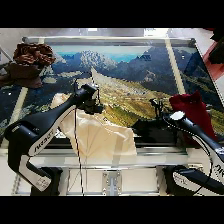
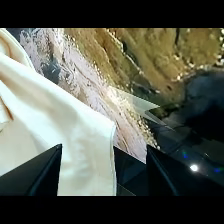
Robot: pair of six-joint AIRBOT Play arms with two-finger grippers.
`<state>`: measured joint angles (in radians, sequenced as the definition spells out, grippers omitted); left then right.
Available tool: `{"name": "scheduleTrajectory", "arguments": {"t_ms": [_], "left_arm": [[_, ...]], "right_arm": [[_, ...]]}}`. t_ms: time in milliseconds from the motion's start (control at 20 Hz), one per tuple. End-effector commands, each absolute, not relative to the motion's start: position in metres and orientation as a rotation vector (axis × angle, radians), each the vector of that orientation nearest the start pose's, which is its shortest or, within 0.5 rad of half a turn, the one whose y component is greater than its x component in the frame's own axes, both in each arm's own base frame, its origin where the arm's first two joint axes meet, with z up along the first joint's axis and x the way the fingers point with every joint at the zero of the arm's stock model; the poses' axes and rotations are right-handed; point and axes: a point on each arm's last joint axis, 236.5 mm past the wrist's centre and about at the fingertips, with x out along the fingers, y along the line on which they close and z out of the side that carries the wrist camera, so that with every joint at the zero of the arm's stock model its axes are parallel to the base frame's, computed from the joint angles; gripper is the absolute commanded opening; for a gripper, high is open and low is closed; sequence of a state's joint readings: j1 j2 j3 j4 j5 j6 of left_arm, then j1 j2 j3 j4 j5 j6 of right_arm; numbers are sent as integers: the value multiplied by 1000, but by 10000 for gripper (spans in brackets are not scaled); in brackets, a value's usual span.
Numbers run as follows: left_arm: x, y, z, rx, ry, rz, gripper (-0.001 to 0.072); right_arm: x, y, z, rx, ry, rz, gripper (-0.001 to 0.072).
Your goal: Fold the shirts.
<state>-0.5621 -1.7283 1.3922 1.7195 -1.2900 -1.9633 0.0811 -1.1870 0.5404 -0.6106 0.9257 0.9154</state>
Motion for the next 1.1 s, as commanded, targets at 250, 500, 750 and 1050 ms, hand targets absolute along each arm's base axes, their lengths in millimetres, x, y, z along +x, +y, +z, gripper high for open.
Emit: {"name": "scheduleTrajectory", "arguments": {"t_ms": [250, 500, 750, 1050], "left_arm": [[351, -143, -88, 466, 1584, 58, 9], [389, -170, -27, 333, 1346, -19, 8], [391, -151, 58, 342, 1183, -16, 9], [385, -147, 78, 332, 1151, -23, 8]], "right_arm": [[268, 180, -70, 478, 1268, 653, 542], [258, 184, -65, 478, 1293, 688, 543], [192, 180, -88, 553, 1561, 652, 546], [227, 166, -115, 589, 1399, 482, 546]]}}
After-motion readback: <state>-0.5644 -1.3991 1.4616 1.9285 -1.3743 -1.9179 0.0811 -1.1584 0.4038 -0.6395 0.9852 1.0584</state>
